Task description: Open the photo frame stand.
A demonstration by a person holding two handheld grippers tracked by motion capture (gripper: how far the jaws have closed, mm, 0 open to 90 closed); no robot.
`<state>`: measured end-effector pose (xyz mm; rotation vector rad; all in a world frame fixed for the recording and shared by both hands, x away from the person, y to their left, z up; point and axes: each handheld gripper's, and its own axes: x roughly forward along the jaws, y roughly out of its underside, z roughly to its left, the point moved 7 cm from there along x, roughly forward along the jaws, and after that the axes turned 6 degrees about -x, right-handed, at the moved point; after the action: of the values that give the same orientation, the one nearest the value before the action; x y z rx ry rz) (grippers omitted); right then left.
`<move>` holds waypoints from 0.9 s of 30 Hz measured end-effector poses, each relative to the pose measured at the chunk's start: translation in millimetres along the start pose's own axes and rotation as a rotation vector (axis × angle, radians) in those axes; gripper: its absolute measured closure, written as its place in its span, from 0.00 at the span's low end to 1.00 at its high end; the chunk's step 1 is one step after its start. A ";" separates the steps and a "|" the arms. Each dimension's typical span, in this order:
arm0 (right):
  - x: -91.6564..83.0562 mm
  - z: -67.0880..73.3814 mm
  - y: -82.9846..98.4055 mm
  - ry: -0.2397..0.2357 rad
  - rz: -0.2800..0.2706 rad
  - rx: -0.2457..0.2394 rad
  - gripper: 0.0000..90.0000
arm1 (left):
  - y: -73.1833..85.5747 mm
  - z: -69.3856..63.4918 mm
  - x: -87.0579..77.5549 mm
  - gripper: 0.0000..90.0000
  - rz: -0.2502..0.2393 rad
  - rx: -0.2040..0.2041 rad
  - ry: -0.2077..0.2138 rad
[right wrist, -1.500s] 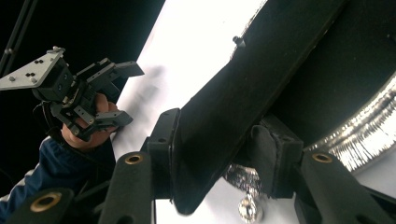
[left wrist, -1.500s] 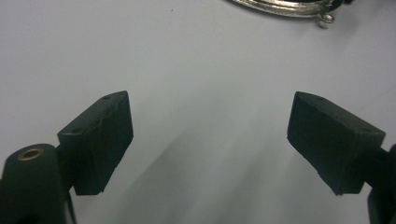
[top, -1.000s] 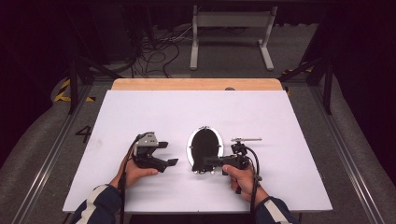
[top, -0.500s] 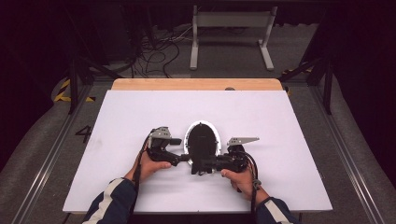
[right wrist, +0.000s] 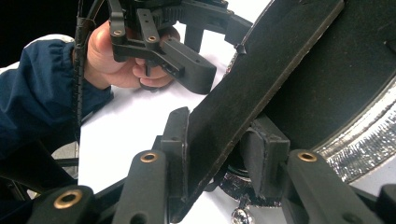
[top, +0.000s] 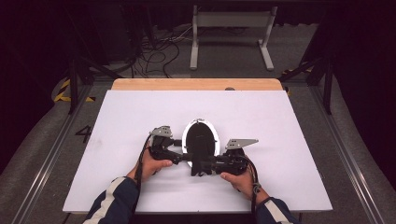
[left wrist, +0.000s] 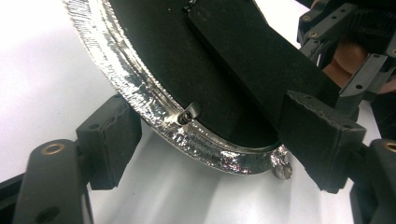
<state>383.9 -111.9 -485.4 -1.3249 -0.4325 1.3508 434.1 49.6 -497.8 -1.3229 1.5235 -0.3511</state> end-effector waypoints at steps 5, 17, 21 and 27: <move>-1.6 -0.4 1.4 0.000 0.009 0.004 0.71 | -2.5 -0.4 -6.9 0.39 -0.025 0.024 -0.007; -6.1 -2.5 5.7 0.023 0.036 0.015 0.74 | -7.3 -17.3 -11.7 0.65 -0.027 0.134 -0.015; -7.9 -1.4 6.2 0.032 0.042 0.005 0.77 | -9.5 -23.0 -14.1 0.68 -0.022 0.183 -0.028; -10.9 -1.4 5.8 0.046 0.035 0.005 0.79 | -13.4 -28.9 -13.5 0.69 -0.035 0.231 -0.073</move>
<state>379.6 -123.6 -486.0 -1.3628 -0.3759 1.3471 415.7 45.2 -468.9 -1.1689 1.3571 -0.4810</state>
